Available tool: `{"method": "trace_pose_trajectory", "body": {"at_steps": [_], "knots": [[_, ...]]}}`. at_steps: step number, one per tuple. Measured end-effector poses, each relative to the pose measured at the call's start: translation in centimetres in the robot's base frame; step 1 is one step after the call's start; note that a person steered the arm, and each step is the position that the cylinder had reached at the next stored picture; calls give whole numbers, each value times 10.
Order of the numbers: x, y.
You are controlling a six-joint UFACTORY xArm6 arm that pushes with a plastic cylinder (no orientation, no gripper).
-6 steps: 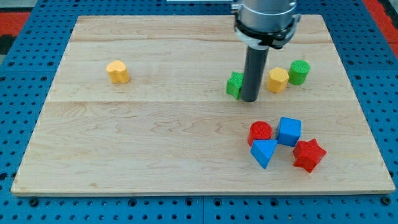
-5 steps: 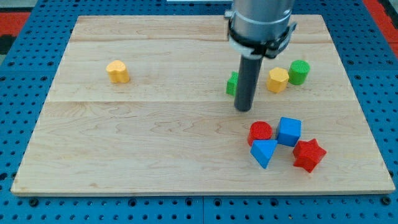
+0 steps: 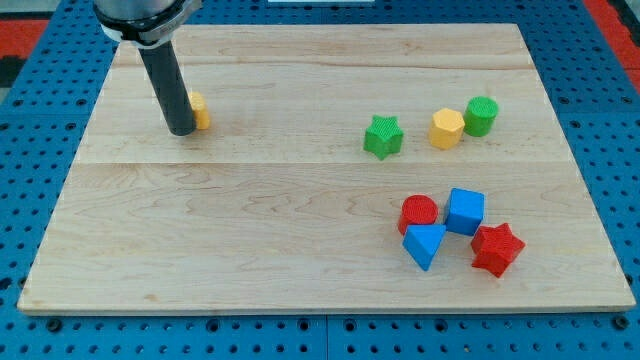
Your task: Push the yellow heart into the green star
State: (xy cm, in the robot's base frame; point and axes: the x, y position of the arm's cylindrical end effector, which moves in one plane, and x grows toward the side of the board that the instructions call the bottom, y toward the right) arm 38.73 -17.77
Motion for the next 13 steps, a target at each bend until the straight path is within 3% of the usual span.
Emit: {"method": "trace_pose_trajectory", "body": {"at_steps": [1,3,5,6,7,8,10,12,13], "knots": [[-7,-14],[-34,55],[-102,57],[-99,108],[-92,111],[-83,63],[-60,185],[-64,81],[-45,117]]}}
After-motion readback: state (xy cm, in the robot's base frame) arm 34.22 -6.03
